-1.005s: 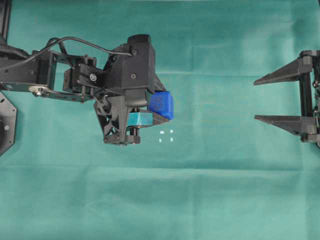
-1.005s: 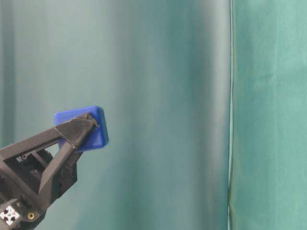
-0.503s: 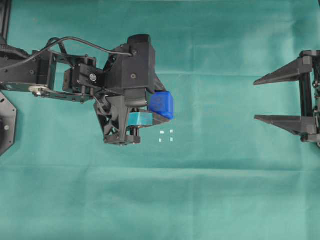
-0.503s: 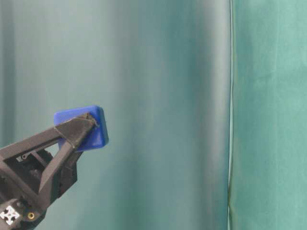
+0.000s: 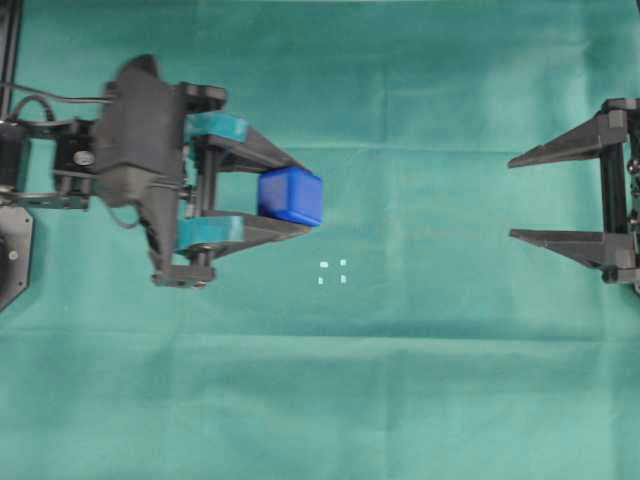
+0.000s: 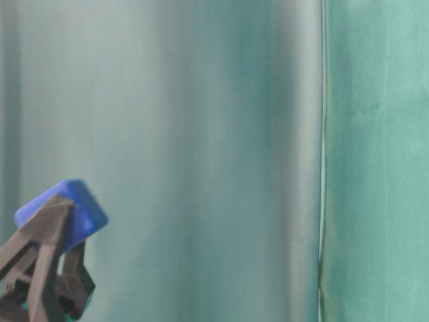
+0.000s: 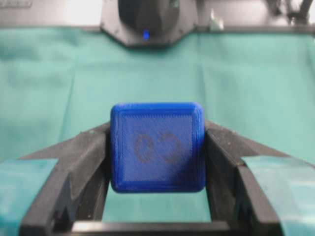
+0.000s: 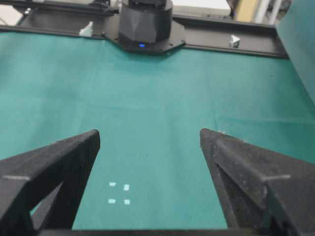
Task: Handover the blue block to the right arm after grasping it with the left arm, then place it in the designated position.
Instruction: 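Rotate the left gripper to present the cube toward the right arm, then rotate the open right gripper to face the held cube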
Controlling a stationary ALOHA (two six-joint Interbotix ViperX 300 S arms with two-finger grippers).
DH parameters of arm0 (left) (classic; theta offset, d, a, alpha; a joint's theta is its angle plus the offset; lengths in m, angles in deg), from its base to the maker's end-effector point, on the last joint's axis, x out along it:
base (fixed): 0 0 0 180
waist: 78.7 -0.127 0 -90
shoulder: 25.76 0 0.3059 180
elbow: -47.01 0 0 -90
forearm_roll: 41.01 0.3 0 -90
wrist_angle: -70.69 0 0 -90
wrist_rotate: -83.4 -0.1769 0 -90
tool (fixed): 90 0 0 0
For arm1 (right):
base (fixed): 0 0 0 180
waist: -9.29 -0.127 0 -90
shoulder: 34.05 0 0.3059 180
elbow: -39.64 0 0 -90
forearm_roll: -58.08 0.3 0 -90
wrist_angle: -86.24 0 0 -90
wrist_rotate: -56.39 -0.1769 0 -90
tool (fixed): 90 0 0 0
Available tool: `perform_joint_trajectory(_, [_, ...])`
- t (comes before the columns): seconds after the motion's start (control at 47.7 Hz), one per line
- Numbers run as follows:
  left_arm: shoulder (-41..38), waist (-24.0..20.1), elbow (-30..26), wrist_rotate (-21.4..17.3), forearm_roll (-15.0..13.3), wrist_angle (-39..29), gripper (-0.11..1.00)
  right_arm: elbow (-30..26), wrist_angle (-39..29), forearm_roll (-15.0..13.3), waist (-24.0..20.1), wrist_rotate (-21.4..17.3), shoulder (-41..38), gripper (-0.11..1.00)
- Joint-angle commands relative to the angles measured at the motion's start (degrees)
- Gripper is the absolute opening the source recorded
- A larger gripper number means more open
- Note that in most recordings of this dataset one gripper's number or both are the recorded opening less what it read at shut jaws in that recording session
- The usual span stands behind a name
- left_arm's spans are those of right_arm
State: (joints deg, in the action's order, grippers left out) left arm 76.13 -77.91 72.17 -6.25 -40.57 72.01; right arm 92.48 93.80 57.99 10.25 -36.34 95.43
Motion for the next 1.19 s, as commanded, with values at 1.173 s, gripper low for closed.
perform_joint_trajectory(1.173, [1.23, 0.09, 3.34, 0.44, -0.44, 9.14, 0.47, -8.35, -4.31, -16.35, 0.09, 6.24, -0.35, 0.93])
